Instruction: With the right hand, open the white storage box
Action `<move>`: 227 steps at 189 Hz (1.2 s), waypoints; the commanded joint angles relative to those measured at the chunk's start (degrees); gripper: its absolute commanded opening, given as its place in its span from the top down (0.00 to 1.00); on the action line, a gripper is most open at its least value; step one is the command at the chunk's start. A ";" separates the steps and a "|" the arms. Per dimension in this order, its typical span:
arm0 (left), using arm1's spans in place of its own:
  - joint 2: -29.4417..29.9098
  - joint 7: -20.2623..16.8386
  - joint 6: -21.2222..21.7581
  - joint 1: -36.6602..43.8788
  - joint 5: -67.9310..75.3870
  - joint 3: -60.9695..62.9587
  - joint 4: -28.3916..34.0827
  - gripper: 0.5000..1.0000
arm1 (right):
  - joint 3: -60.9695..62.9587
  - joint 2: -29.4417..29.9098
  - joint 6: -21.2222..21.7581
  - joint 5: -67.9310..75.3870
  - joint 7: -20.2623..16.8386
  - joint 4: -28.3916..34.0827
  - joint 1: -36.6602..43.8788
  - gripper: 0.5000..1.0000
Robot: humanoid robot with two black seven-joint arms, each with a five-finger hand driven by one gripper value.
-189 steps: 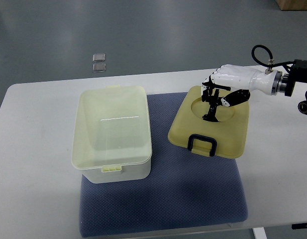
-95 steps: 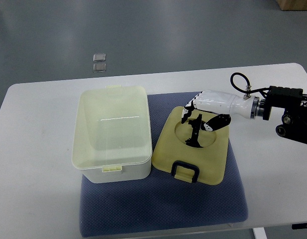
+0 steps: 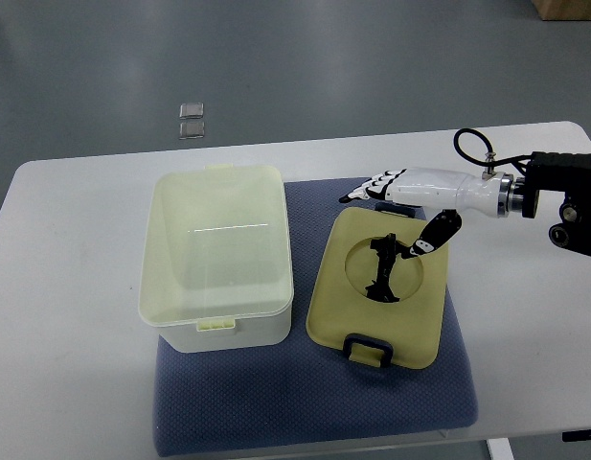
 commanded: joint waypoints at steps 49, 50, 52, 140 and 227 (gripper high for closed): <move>0.00 0.09 0.00 0.01 0.00 0.00 -0.35 0.00 | 14.12 -3.53 7.60 9.83 0.00 -2.80 3.62 0.14; 0.00 0.09 0.00 0.01 0.00 0.00 -0.35 0.00 | 14.13 -3.53 7.60 9.84 0.00 -2.80 3.61 0.14; 0.00 0.00 0.00 0.01 0.00 0.00 -0.35 0.00 | 15.10 -3.44 7.60 10.90 0.00 -2.98 3.26 0.14; 0.00 0.00 -0.09 0.01 0.00 0.00 -0.53 0.00 | 42.25 12.46 7.34 89.82 -16.19 -10.45 -13.00 0.14; 0.00 0.09 -0.09 0.01 0.00 0.00 -1.76 0.00 | 54.12 24.68 7.69 90.97 -15.93 -15.55 -23.81 0.14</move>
